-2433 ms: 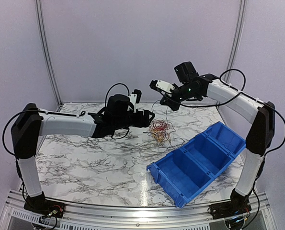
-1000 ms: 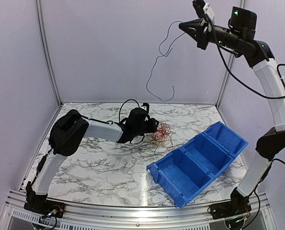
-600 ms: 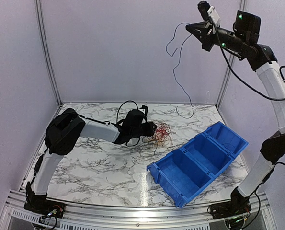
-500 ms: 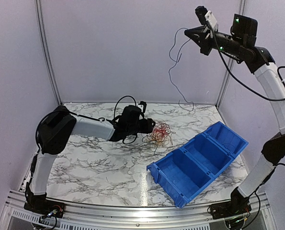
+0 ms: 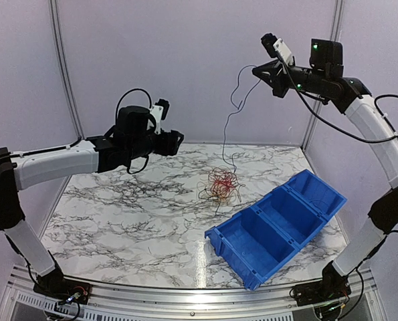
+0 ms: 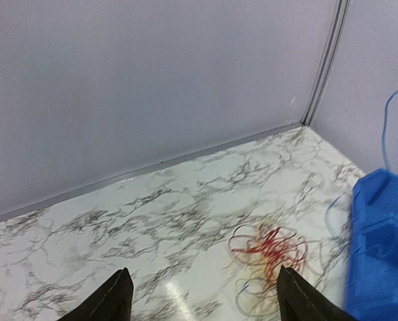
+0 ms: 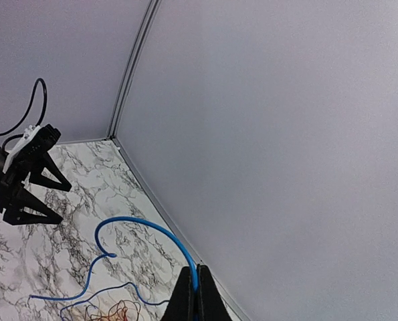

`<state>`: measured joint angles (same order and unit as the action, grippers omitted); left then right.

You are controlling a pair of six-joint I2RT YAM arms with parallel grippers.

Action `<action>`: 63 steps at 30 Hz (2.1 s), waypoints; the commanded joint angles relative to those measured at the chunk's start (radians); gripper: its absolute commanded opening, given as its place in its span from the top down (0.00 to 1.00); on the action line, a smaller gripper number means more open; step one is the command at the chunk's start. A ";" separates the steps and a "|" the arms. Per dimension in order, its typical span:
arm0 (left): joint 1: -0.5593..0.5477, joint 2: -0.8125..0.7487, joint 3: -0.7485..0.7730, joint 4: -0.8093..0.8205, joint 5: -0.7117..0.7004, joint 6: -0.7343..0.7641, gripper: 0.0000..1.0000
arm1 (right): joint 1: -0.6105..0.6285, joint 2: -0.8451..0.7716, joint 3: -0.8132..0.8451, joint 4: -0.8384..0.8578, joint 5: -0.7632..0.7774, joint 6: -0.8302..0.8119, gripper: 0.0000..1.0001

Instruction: Untangle the cables

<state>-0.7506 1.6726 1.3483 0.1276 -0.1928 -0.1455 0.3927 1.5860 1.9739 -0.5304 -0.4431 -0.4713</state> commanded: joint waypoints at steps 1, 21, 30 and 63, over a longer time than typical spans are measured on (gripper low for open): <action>0.025 -0.057 -0.135 -0.154 -0.074 0.138 0.20 | -0.012 0.017 -0.004 0.030 0.017 0.030 1.00; 0.184 -0.115 -0.232 -0.031 0.036 0.002 0.14 | -0.109 0.106 0.024 0.010 0.019 0.036 1.00; 0.202 -0.108 -0.232 -0.032 0.044 -0.006 0.14 | -0.137 0.101 0.007 0.032 0.021 0.059 1.00; 0.246 -0.118 -0.230 -0.037 0.081 -0.043 0.14 | -0.137 0.085 -0.064 0.037 0.034 0.054 1.00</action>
<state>-0.5156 1.5711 1.0874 0.0845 -0.1177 -0.1772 0.2623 1.7100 1.9095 -0.5137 -0.4168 -0.4297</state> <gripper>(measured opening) 0.861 0.020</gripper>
